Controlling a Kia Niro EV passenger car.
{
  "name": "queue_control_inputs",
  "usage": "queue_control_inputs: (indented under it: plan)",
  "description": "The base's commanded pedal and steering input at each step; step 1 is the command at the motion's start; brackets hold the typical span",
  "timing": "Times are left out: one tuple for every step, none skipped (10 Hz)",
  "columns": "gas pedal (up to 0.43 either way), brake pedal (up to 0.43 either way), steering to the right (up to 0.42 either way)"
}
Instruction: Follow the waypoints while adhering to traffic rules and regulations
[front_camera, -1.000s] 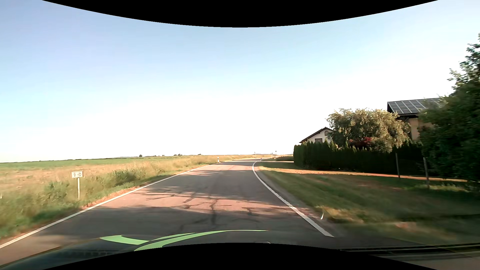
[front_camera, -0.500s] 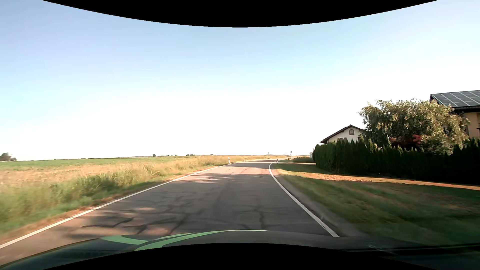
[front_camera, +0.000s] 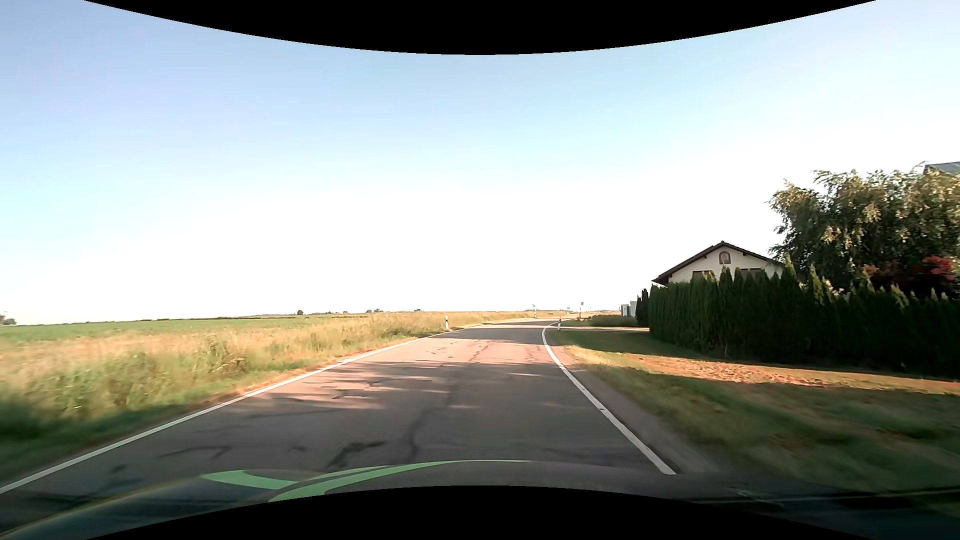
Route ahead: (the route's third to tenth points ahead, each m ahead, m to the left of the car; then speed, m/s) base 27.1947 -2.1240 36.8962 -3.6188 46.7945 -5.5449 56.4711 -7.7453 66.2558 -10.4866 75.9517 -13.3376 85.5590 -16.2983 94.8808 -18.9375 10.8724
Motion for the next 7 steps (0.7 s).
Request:
queue_control_inputs:
  plan:
    - [0.500,0.000,0.009]
    - [0.500,0.000,0.011]
    - [0.500,0.000,0.019]
    - [0.500,0.000,0.019]
    - [0.500,0.000,0.019]
    - [0.500,0.000,0.019]
    - [0.500,0.000,0.018]
